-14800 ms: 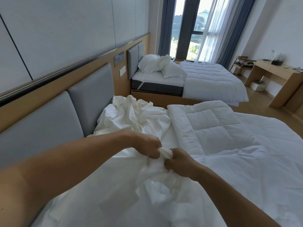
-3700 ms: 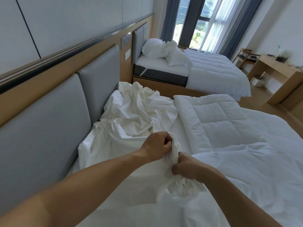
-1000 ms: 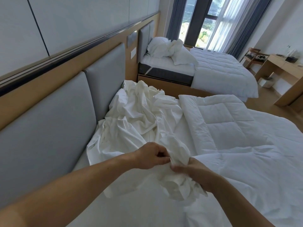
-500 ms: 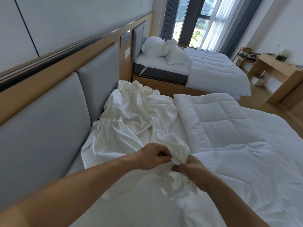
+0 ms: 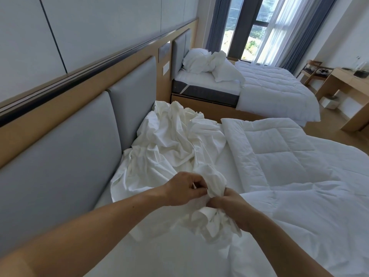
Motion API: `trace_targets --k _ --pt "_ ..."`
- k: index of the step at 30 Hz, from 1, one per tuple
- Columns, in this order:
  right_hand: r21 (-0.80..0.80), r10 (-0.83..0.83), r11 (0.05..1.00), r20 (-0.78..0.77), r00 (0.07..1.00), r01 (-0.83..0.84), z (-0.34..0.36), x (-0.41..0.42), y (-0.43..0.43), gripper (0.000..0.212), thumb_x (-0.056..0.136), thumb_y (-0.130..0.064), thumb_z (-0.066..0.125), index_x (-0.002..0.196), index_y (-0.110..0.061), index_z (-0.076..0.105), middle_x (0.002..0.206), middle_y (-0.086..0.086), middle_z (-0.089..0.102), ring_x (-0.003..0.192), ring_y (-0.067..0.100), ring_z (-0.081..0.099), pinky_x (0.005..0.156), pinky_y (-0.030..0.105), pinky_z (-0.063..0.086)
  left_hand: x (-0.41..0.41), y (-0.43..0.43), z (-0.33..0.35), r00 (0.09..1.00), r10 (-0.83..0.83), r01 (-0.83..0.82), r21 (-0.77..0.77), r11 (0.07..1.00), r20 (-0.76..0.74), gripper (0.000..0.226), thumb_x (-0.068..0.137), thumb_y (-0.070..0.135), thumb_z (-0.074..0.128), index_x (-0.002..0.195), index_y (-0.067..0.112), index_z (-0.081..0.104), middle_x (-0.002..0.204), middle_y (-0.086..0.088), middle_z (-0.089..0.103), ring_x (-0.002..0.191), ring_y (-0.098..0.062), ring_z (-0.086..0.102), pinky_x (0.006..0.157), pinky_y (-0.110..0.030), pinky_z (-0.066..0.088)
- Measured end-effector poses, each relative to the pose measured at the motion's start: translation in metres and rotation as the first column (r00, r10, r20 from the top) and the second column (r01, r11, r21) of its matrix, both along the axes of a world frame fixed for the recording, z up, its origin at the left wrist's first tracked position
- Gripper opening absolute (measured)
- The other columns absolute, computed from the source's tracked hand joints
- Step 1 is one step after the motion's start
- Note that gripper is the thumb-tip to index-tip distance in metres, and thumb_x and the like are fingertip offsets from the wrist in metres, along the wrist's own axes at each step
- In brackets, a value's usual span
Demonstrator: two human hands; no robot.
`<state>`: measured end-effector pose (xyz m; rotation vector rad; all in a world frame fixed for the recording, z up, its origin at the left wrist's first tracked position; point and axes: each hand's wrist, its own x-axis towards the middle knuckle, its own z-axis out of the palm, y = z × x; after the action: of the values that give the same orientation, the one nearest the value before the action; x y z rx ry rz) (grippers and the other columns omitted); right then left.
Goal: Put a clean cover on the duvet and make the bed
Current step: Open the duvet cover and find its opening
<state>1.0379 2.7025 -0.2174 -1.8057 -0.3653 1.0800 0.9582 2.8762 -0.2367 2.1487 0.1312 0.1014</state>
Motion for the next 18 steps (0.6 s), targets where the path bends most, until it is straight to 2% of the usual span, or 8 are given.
trace_targets --k 2,4,6,8,11,13,16,18 --pt "0.017 -0.029 0.999 -0.045 0.999 0.03 0.0 0.002 -0.001 0.029 0.082 -0.002 0.067 0.11 -0.005 0.069 0.101 0.02 0.073 0.092 0.037 0.072 0.086 0.05 0.058 -0.003 0.0 0.0 1.0 -0.01 0.01 -0.013 1.0 0.0 0.004 0.093 0.021 0.068 0.09 0.02 0.071 0.081 0.018 0.065 0.068 0.004 0.059 0.072 -0.014 0.047" --pt "0.037 -0.027 0.999 -0.059 0.998 0.029 0.0 0.003 -0.002 0.032 0.082 -0.008 0.07 0.114 -0.005 0.068 0.103 0.02 0.073 0.093 0.036 0.072 0.087 0.049 0.058 -0.005 -0.002 0.001 0.999 -0.013 0.013 0.03 0.999 0.029 0.005 0.095 0.022 0.065 0.09 0.022 0.068 0.077 0.02 0.062 0.067 0.005 0.057 0.072 -0.013 0.045" --pt "0.009 0.022 1.0 -0.034 0.999 -0.022 0.002 0.004 -0.002 0.04 0.077 -0.016 0.074 0.116 -0.008 0.067 0.103 0.017 0.074 0.094 0.034 0.072 0.087 0.048 0.058 -0.005 -0.003 0.001 0.998 -0.018 0.009 0.15 0.989 0.061 0.007 0.097 0.022 0.06 0.095 0.017 0.065 0.073 0.02 0.056 0.065 0.002 0.054 0.071 -0.018 0.044" --pt "0.02 0.053 0.998 -0.042 0.998 -0.052 0.005 0.006 -0.006 0.036 0.081 -0.011 0.075 0.116 -0.009 0.067 0.103 0.016 0.074 0.096 0.033 0.072 0.085 0.044 0.059 -0.006 -0.003 0.001 0.997 -0.031 0.016 0.194 0.981 0.073 0.009 0.099 0.024 0.056 0.098 0.016 0.061 0.074 0.015 0.057 0.067 -0.003 0.054 0.072 -0.024 0.047" --pt "0.144 0.011 0.99 -0.11 0.994 0.005 0.006 0.009 -0.011 0.034 0.083 -0.001 0.072 0.117 -0.005 0.068 0.11 0.023 0.071 0.101 0.04 0.069 0.09 0.05 0.056 -0.004 -0.003 0.002 0.998 -0.049 0.045 0.105 0.993 0.032 0.006 0.1 0.025 0.054 0.098 0.019 0.056 0.083 0.009 0.061 0.075 -0.01 0.057 0.078 -0.03 0.05" --pt "0.208 -0.021 0.977 -0.119 0.993 0.045 0.002 0.008 -0.009 0.039 0.08 0.001 0.072 0.118 -0.003 0.068 0.112 0.027 0.069 0.102 0.042 0.068 0.09 0.052 0.055 -0.001 -0.004 0.004 0.998 -0.053 0.053 0.004 0.999 -0.027 0.005 0.1 0.021 0.053 0.099 0.018 0.056 0.084 0.009 0.058 0.076 -0.007 0.054 0.081 -0.03 0.048" --pt "0.202 -0.061 0.976 -0.087 0.994 0.077 -0.006 0.003 -0.005 0.037 0.083 0.007 0.064 0.118 -0.002 0.066 0.11 0.028 0.069 0.101 0.045 0.068 0.091 0.056 0.054 0.002 -0.001 0.005 0.993 -0.077 0.07 -0.082 0.994 -0.093 0.007 0.099 0.019 0.053 0.104 0.017 0.059 0.096 0.001 0.064 0.085 -0.014 0.059 0.087 -0.035 0.051" --pt "0.203 -0.073 0.975 -0.079 0.994 0.088 -0.007 0.001 -0.005 0.038 0.083 0.01 0.061 0.118 -0.001 0.065 0.107 0.027 0.07 0.095 0.043 0.069 0.084 0.052 0.057 0.002 0.004 0.003 0.99 -0.092 0.085 -0.067 0.994 -0.107 0.009 0.1 0.02 0.054 0.106 0.016 0.06 0.104 -0.004 0.066 0.096 -0.021 0.063 0.094 -0.04 0.052"
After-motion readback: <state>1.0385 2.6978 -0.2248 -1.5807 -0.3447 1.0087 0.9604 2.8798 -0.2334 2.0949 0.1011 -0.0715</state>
